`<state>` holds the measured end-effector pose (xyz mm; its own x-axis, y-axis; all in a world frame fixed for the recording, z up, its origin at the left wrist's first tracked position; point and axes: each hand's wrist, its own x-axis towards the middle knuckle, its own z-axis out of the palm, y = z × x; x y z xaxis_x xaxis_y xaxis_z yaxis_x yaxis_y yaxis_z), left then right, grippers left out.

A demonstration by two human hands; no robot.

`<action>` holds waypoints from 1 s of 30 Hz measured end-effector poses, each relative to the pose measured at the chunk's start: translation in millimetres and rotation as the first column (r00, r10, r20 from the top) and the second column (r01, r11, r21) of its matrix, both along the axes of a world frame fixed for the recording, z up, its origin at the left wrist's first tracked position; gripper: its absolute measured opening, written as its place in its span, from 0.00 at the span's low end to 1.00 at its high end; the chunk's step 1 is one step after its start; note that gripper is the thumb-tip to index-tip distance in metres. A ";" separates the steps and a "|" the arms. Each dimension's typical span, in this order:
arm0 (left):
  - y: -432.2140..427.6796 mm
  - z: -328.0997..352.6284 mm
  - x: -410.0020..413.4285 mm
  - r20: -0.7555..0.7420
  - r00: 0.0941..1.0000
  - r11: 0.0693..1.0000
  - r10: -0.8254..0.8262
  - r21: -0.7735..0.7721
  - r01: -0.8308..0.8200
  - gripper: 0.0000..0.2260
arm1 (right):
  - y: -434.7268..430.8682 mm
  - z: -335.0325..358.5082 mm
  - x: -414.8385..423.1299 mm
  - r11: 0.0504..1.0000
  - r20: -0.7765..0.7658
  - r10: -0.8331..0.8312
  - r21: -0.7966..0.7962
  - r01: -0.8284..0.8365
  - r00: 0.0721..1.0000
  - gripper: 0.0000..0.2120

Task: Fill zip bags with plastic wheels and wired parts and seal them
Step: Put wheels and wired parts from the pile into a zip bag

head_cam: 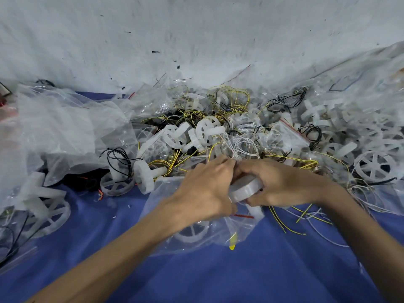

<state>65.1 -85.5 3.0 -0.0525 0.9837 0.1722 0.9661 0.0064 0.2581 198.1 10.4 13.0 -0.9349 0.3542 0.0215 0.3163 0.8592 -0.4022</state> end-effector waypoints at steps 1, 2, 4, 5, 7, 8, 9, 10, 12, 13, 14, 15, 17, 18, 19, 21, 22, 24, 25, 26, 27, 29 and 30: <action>-0.4 -0.2 0.2 -0.006 1.000 1.000 -0.019 -0.016 0.019 0.23 | -1.3 -1.7 -1.1 0.999 0.008 0.002 0.033 -0.002 1.000 0.18; -1.1 -0.5 0.2 -0.012 0.999 0.999 -0.038 -0.029 0.038 0.24 | -3.2 -3.0 -2.3 0.998 0.017 -0.005 0.067 0.004 1.000 0.20; -2.5 -0.7 -0.8 -0.007 0.998 0.996 -0.069 -0.054 0.069 0.25 | -7.4 -5.6 -4.0 0.993 0.022 -0.033 0.116 0.030 0.999 0.22; -2.8 -0.2 -1.7 0.010 0.997 0.994 -0.083 -0.067 0.083 0.25 | -9.9 -7.0 -4.4 0.990 0.019 -0.043 0.138 0.040 0.999 0.22; -3.2 1.7 -3.5 0.070 0.993 0.989 -0.093 -0.107 0.100 0.27 | -16.2 -10.2 -5.1 0.973 0.060 -0.085 0.219 0.070 0.995 0.25; -3.2 2.9 -3.8 0.108 0.990 0.986 -0.093 -0.126 0.106 0.28 | -18.9 -12.4 -5.6 0.962 0.090 -0.112 0.260 0.085 0.990 0.27; -3.2 3.8 -3.3 0.152 0.984 0.984 -0.096 -0.137 0.117 0.28 | -20.9 -14.7 -6.2 0.957 0.108 -0.124 0.277 0.090 0.986 0.29; -3.6 4.6 -2.5 0.197 0.975 0.982 -0.102 -0.135 0.130 0.26 | -22.0 -17.2 -6.3 0.958 0.117 -0.120 0.273 0.085 0.986 0.31; -4.5 5.7 -0.7 0.272 0.957 0.983 -0.102 -0.118 0.138 0.25 | -24.0 -20.9 -6.3 0.970 0.134 -0.090 0.239 0.056 0.987 0.35; -4.8 6.7 -0.2 0.307 0.947 0.985 -0.093 -0.108 0.132 0.27 | -24.0 -21.5 -6.4 0.978 0.138 -0.068 0.204 0.039 0.988 0.36; -4.8 8.2 -0.6 0.336 0.938 0.989 -0.080 -0.093 0.118 0.30 | -22.4 -21.7 -6.8 0.988 0.113 -0.042 0.149 0.025 0.993 0.38; -4.2 9.8 -1.1 0.352 0.934 0.993 -0.062 -0.073 0.093 0.33 | -20.4 -20.5 -8.2 0.997 0.066 -0.010 0.074 0.005 0.998 0.38; -4.3 14.2 -1.2 0.366 0.931 0.999 -0.018 -0.022 0.028 0.38 | -15.1 -17.1 -10.9 0.999 0.003 0.037 -0.029 -0.036 0.999 0.32; -4.5 15.8 -0.8 0.376 0.927 1.000 -0.005 0.000 0.006 0.39 | -12.5 -16.7 -11.5 0.999 -0.003 0.043 -0.026 -0.043 0.999 0.26; -4.7 16.7 -0.2 0.381 0.925 1.000 0.001 0.011 -0.005 0.38 | -11.4 -17.1 -11.5 0.999 -0.021 0.046 0.004 -0.046 0.999 0.18; -5.2 16.7 1.5 0.368 0.930 1.000 0.006 0.005 -0.009 0.32 | -12.3 -21.3 -10.5 0.988 0.009 0.013 0.152 -0.015 1.000 0.02; -5.8 15.8 2.6 0.355 0.935 1.000 -0.002 0.000 0.002 0.29 | -13.5 -23.4 -11.3 0.976 0.055 -0.006 0.216 -0.006 0.998 0.06; -6.9 13.6 5.9 0.307 0.951 0.999 -0.032 0.011 0.031 0.22 | -16.7 -24.7 -12.2 0.983 0.040 -0.004 0.181 -0.004 0.999 0.07; -7.7 12.8 8.2 0.278 0.959 0.999 -0.046 0.027 0.040 0.20 | -18.3 -22.4 -12.7 0.990 -0.033 0.049 0.134 -0.045 0.998 0.06; -8.8 12.4 11.0 0.254 0.965 0.998 -0.058 0.050 0.047 0.19 | -18.9 -21.0 -12.8 0.992 -0.102 0.088 0.094 -0.079 0.991 0.05; -10.2 12.8 14.0 0.239 0.969 0.996 -0.067 0.070 0.052 0.18 | -20.7 -19.1 -12.9 0.993 -0.149 0.111 0.059 -0.103 0.983 0.08; -13.0 15.0 18.4 0.218 0.973 0.992 -0.079 0.115 0.055 0.19 | -33.0 -16.1 -15.3 0.998 -0.260 0.048 -0.032 -0.058 0.965 0.10; -13.9 16.5 19.5 0.211 0.974 0.989 -0.082 0.140 0.053 0.21 | -40.6 -16.9 -17.5 0.991 -0.330 -0.012 -0.127 -0.032 0.944 0.08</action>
<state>84.6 -99.5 19.4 -0.0366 0.9553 0.2932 0.8847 -0.1054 0.4541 180.5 -30.2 -4.0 -0.8868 0.3651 0.2833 0.1393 0.7957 -0.5895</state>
